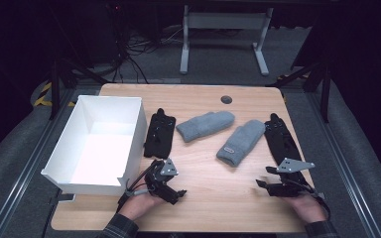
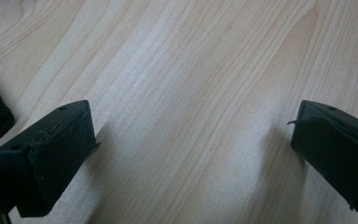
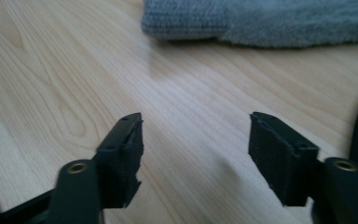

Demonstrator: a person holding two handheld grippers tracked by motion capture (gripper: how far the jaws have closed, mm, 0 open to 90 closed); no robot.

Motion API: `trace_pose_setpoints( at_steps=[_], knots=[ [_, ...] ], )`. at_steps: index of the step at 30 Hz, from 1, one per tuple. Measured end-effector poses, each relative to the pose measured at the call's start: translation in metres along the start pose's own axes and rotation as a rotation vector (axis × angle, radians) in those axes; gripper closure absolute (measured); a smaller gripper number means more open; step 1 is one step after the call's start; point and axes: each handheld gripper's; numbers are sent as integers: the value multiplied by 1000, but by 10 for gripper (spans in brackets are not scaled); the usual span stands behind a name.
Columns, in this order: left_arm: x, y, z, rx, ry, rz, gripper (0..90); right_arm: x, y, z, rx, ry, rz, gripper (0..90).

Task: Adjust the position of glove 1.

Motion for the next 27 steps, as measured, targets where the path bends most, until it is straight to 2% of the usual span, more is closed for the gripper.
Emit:
trace_pose_setpoints(
  at_steps=[6,7,8,10,14,27],
  knots=[
    [1,-1,-1,4,-3,13,0,-2,16,3,17,34,31,744],
    [1,-1,-1,3,0,14,0,-2,17,4,21,44,32,781],
    [1,-1,-1,3,0,14,0,-2,17,4,21,44,32,781],
    [1,-1,-1,3,1,15,0,0,22,3,18,49,26,888],
    [1,-1,-1,3,-1,15,0,3,32,5,27,62,31,900],
    [1,-1,-1,5,-4,18,0,21,62,11,6,77,60,900]
  ],
)
Point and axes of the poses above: each handheld gripper's, and its own axes: x roughly forward along the jaws, y roughly out of its top, z roughly to its right, and after that the axes turned 9 degrees about x, right-handed
